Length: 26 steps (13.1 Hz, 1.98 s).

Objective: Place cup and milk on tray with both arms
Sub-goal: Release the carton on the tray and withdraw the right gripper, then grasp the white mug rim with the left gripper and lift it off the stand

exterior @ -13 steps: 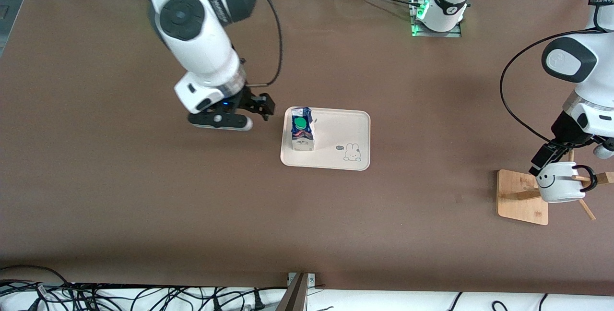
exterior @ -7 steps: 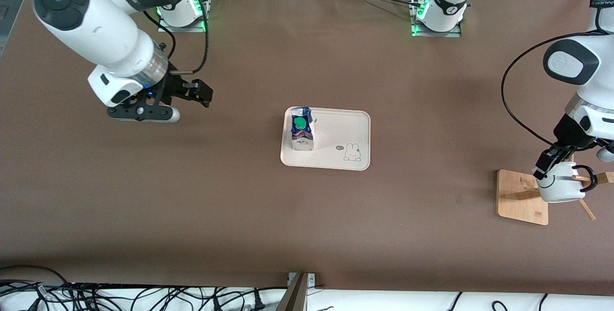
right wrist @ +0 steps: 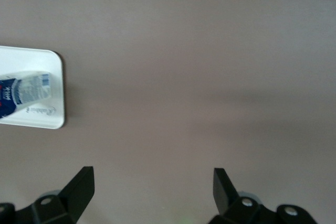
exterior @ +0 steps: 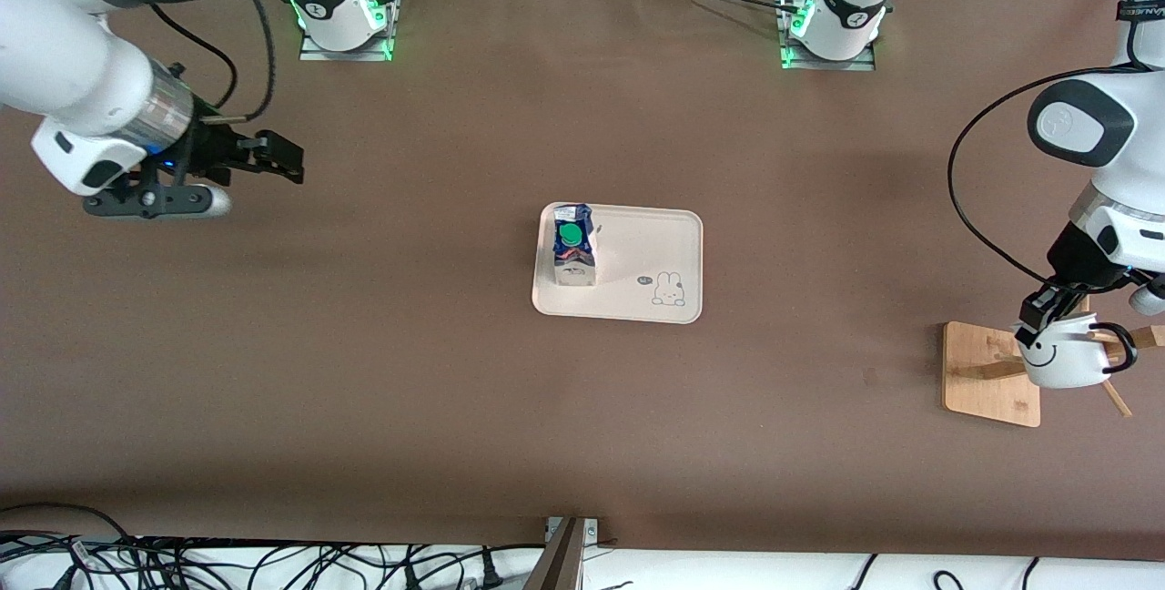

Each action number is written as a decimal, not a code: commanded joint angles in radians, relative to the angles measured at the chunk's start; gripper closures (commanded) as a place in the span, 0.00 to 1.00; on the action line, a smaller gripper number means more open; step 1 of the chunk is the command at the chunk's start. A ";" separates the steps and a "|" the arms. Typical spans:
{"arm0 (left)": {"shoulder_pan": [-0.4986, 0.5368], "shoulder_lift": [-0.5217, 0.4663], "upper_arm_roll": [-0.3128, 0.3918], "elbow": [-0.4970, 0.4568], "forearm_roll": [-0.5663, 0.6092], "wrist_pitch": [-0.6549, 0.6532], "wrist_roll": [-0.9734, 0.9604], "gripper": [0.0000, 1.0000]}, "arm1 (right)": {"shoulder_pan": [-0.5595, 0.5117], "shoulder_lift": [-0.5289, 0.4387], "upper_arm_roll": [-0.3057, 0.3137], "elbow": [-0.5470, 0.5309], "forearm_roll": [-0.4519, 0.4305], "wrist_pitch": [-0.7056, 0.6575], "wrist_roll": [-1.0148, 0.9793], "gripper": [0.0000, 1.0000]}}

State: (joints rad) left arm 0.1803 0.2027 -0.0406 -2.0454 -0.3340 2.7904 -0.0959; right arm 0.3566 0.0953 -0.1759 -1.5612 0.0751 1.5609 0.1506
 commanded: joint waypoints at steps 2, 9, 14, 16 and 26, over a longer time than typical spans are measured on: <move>0.004 0.007 -0.008 0.014 -0.030 -0.003 0.019 1.00 | -0.125 -0.158 0.123 -0.166 -0.060 0.016 -0.026 0.00; 0.005 -0.034 -0.039 0.014 -0.017 -0.060 0.022 1.00 | -0.143 -0.209 0.087 -0.200 -0.084 0.016 -0.127 0.00; 0.005 -0.097 -0.077 0.013 -0.013 -0.172 0.024 1.00 | -0.145 -0.190 0.052 -0.180 -0.090 0.017 -0.171 0.00; 0.005 -0.104 -0.113 0.014 0.027 -0.181 0.024 1.00 | -0.148 -0.174 0.050 -0.145 -0.090 0.016 -0.171 0.00; 0.001 -0.106 -0.255 0.313 0.236 -0.711 0.030 1.00 | -0.148 -0.172 0.050 -0.123 -0.078 0.027 -0.171 0.00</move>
State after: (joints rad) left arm 0.1765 0.0827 -0.2839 -1.8465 -0.1202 2.2504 -0.0846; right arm 0.2208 -0.0875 -0.1336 -1.7062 -0.0048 1.5927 -0.0079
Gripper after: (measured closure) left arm 0.899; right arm 0.000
